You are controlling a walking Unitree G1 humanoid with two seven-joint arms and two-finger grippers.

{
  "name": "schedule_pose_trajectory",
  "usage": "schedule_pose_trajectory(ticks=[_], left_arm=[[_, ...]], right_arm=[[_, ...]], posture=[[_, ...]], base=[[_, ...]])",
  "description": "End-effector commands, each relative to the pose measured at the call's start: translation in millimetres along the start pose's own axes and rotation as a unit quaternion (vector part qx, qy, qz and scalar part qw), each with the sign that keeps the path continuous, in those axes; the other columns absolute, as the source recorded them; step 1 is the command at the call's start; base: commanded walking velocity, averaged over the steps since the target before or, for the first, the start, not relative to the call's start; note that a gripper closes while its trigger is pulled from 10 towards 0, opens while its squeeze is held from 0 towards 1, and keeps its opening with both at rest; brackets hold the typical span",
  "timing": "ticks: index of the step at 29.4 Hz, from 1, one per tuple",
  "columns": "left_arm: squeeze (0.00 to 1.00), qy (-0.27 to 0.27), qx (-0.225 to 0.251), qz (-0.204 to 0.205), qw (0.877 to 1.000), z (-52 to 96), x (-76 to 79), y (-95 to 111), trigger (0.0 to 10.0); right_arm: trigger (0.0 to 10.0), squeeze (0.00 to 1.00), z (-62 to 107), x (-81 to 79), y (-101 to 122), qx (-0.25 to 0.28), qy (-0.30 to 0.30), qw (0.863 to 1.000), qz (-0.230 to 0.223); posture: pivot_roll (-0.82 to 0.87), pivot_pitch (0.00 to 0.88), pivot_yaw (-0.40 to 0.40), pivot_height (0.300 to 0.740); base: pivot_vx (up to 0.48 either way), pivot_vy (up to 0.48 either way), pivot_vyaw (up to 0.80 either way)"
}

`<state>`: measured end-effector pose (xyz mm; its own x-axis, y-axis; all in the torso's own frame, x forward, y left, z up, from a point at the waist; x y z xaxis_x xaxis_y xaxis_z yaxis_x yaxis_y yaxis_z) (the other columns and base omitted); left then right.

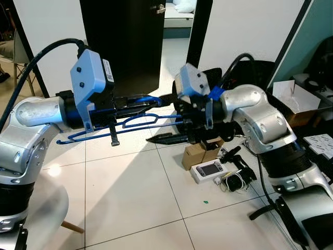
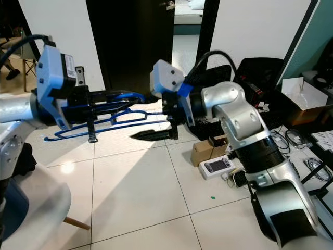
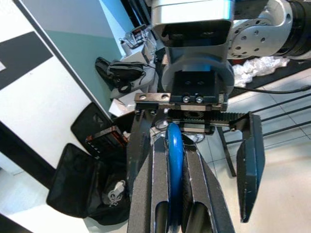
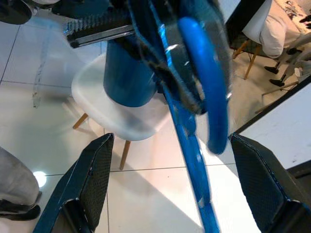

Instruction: Hang hanger

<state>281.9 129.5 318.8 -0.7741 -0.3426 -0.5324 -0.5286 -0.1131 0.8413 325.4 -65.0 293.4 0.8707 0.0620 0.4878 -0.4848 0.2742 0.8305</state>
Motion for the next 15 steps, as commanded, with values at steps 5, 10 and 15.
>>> schedule_pose_trajectory(ticks=[5,10,15], left_arm=[[0.00,-0.026,0.021,-0.005,0.999,-9.6,7.6,6.0,10.0],[0.00,-0.029,0.028,-0.006,0.999,-11.4,8.7,8.8,10.0],[0.00,-0.042,0.045,-0.005,0.998,-15.2,13.9,17.0,10.0]], right_arm=[[10.0,0.00,-0.7,-1.3,-8.9,-0.038,0.004,0.999,0.002],[9.9,0.00,-2.2,-2.0,-15.1,-0.055,0.005,0.998,-0.001],[0.0,0.00,-6.1,-3.3,-29.5,-0.080,0.004,0.997,-0.016]], posture=[[0.03,0.000,-0.051,0.740],[0.03,0.000,-0.050,0.740],[0.04,0.000,-0.051,0.740]], base=[[0.000,0.000,0.00],[0.000,0.000,0.00],[0.000,0.000,0.00]])
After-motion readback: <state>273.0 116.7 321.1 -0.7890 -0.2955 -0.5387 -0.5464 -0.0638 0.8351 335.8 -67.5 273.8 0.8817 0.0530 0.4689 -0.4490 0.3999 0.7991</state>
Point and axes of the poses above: a point about 5 cm out from each wrist's last joint towards the gripper, its own z axis pointing back from the gripper into the wrist, its own y axis along the axis of the wrist's last joint, x = y × z, the point moved 2 cm from there along -z, pointing out of the wrist towards the gripper, and after that the axes turned 4 degrees about z, right-handed, at the moved point
